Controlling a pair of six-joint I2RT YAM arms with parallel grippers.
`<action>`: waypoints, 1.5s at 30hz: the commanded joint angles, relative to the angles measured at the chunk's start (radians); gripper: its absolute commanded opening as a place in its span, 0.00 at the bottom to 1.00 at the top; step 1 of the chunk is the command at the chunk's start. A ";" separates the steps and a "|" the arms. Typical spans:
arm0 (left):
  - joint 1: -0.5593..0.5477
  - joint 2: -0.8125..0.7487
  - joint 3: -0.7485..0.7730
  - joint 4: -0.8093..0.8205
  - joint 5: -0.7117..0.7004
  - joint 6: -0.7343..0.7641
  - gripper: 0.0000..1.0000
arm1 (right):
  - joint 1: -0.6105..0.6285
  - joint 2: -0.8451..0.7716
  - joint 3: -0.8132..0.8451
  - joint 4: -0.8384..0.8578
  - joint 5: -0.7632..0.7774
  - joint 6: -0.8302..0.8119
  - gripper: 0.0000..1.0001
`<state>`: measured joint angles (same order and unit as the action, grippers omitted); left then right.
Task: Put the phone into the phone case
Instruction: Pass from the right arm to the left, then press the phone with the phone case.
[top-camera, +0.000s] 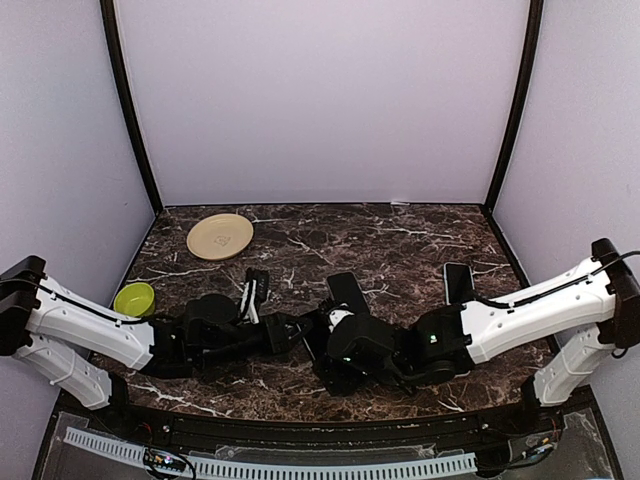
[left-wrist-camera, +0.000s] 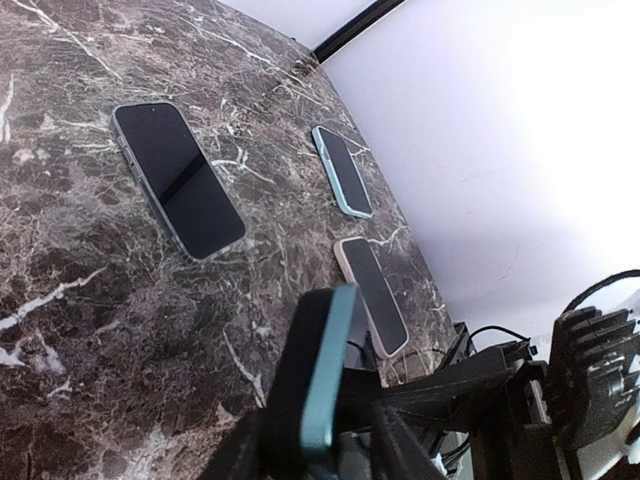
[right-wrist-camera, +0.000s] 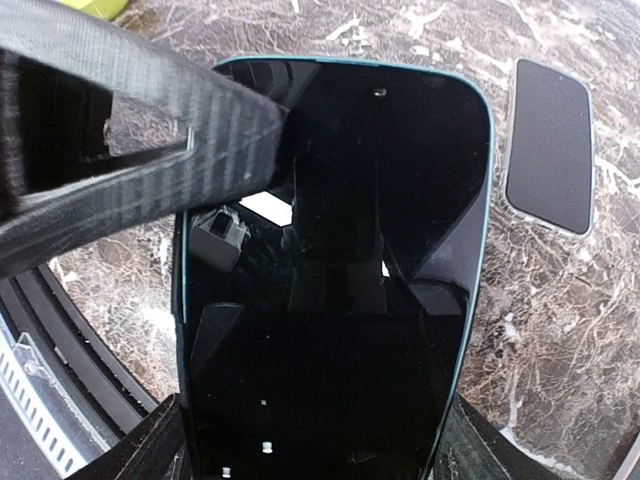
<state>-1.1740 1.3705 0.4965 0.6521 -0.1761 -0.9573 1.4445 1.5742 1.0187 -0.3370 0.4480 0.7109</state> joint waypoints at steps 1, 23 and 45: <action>-0.021 0.010 0.045 0.090 0.065 0.073 0.31 | 0.013 -0.055 -0.014 0.134 0.029 -0.044 0.18; -0.055 -0.061 0.091 -0.134 0.251 0.640 0.00 | -0.039 -0.431 -0.288 0.223 -0.364 -0.469 0.99; -0.059 -0.216 -0.163 -0.108 0.340 1.065 0.09 | -0.266 -0.073 0.004 0.138 -0.937 -0.905 0.66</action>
<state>-1.2335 1.1728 0.3634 0.5533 0.1764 0.0605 1.1839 1.4563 0.9661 -0.2054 -0.4351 -0.1623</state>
